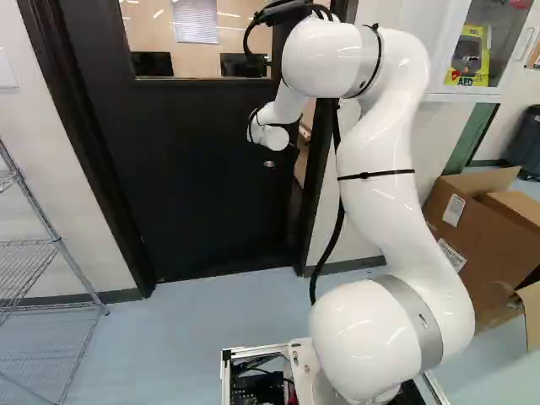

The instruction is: Open the door and move inside

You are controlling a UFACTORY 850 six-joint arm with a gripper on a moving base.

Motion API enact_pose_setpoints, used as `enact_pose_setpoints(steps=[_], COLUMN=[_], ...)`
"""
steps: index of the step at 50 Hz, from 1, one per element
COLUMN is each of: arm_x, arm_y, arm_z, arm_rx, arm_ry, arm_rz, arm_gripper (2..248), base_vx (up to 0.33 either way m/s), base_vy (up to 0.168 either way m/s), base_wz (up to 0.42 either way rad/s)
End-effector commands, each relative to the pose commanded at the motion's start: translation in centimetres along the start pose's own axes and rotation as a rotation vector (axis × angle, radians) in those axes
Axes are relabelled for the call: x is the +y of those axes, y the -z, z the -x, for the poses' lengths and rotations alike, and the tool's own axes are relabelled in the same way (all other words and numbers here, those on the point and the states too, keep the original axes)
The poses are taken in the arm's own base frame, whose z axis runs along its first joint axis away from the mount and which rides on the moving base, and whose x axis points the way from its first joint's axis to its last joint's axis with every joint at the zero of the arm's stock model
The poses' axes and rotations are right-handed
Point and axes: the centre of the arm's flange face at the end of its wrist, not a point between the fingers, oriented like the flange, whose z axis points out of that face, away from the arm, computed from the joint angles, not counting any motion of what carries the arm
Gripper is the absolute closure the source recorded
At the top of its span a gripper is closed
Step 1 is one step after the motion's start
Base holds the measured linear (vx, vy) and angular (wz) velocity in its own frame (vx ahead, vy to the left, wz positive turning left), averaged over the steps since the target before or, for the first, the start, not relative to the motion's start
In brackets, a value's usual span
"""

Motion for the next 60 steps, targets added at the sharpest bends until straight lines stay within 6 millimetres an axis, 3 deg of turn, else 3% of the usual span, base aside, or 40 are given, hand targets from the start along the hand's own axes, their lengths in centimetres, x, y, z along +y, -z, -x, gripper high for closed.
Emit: enact_pose_setpoints(steps=[13, 31, 60], arm_x=[-1.1, -4.1, -9.8], arm_y=[-2.3, -3.8, -4.3], arm_z=[0.0, 0.7, 2.5], arm_rx=[0.018, 0.028, 0.009], arm_ry=[-0.003, 0.003, 0.193], arm_rz=[-0.013, -0.052, -0.239], arm_gripper=[3, 3, 3], base_vx=[0.000, 0.000, 0.000], base_vy=[0.000, 0.000, 0.000], base_wz=[0.000, 0.000, 0.000])
